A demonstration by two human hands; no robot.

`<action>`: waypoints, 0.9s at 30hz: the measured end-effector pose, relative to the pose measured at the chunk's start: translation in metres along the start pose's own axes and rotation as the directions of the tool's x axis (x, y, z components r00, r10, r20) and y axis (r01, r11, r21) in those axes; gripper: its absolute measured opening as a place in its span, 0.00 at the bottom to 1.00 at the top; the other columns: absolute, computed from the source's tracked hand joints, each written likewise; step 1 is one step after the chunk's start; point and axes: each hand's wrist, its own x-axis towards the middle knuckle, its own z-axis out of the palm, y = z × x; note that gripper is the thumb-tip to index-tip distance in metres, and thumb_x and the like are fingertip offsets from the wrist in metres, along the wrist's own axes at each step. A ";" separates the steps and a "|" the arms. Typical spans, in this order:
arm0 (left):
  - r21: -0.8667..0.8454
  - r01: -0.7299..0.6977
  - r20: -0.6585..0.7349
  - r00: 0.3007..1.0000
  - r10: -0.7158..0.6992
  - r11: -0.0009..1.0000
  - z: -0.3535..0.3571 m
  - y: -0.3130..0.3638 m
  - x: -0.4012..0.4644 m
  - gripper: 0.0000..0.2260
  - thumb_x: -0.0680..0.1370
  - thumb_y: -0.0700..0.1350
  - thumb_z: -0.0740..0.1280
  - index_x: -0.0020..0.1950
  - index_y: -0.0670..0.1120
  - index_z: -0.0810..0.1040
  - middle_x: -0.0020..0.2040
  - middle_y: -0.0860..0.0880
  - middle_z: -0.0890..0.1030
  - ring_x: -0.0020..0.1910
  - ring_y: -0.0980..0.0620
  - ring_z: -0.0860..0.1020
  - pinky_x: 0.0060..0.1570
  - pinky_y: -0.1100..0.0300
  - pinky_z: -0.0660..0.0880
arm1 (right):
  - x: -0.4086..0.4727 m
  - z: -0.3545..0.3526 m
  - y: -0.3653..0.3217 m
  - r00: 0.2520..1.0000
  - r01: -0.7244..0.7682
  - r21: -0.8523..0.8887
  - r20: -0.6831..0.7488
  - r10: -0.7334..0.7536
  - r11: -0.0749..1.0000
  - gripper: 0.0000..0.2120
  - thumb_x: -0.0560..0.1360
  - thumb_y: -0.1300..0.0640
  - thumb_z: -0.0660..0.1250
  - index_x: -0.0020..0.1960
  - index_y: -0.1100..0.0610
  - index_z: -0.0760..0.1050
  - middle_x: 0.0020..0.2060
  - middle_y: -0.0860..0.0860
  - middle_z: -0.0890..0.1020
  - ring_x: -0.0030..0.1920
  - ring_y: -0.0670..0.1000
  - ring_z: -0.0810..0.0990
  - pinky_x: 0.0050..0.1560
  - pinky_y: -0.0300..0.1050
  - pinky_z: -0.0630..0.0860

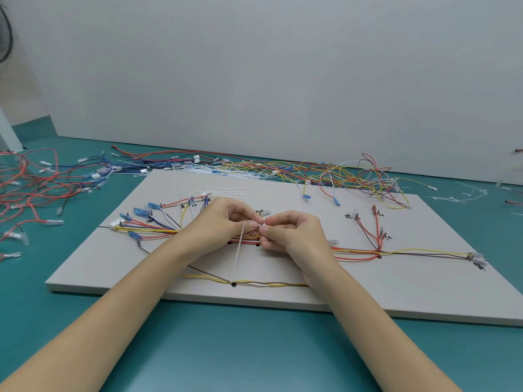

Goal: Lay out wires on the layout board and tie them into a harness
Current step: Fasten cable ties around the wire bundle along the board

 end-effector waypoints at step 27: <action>0.134 -0.038 -0.323 0.943 0.079 0.990 0.022 0.019 -0.006 0.16 0.71 0.30 0.68 0.33 0.51 0.83 0.33 0.44 0.83 0.31 0.53 0.76 0.35 0.63 0.72 | 0.004 -0.006 0.000 0.977 0.175 -0.656 0.023 -0.213 0.734 0.05 0.70 0.55 0.70 0.35 0.52 0.81 0.34 0.45 0.82 0.39 0.47 0.80 0.44 0.46 0.76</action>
